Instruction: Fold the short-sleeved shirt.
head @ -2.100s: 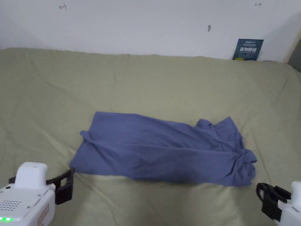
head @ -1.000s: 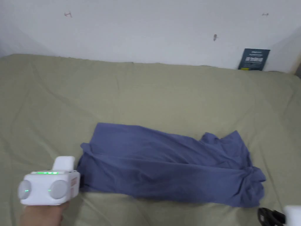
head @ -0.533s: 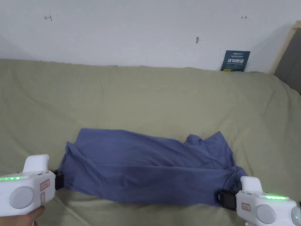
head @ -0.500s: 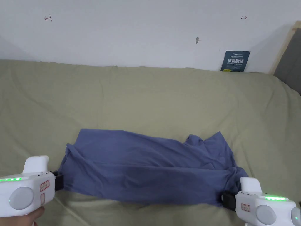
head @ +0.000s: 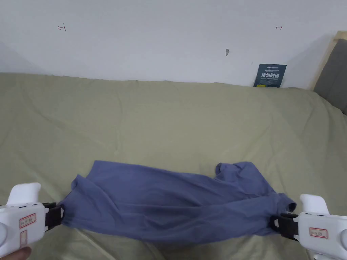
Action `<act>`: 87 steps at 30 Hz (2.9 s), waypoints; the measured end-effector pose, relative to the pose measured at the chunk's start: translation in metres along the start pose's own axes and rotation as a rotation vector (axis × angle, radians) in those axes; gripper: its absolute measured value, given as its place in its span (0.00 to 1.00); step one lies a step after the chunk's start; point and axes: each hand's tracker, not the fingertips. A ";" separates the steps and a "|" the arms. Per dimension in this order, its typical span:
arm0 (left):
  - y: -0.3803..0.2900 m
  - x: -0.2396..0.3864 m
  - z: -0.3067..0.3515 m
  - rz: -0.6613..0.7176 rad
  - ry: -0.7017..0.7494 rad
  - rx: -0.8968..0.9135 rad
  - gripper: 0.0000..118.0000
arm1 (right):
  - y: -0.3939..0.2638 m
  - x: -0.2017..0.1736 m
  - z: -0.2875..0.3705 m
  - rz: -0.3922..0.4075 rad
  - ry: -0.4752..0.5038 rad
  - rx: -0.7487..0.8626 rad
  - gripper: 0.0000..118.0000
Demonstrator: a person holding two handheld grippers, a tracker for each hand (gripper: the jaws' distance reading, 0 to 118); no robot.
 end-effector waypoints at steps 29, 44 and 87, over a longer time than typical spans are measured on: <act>-0.094 0.082 0.114 -0.179 0.090 0.626 0.04 | -0.098 -0.088 0.117 0.156 -0.127 0.639 0.10; 0.040 0.053 -0.046 -0.074 0.027 0.134 0.04 | -0.089 -0.101 0.088 0.213 -0.077 0.547 0.01; 0.044 0.067 -0.060 -0.088 -0.067 0.193 0.01 | 0.078 0.046 -0.125 0.070 -0.241 0.144 1.00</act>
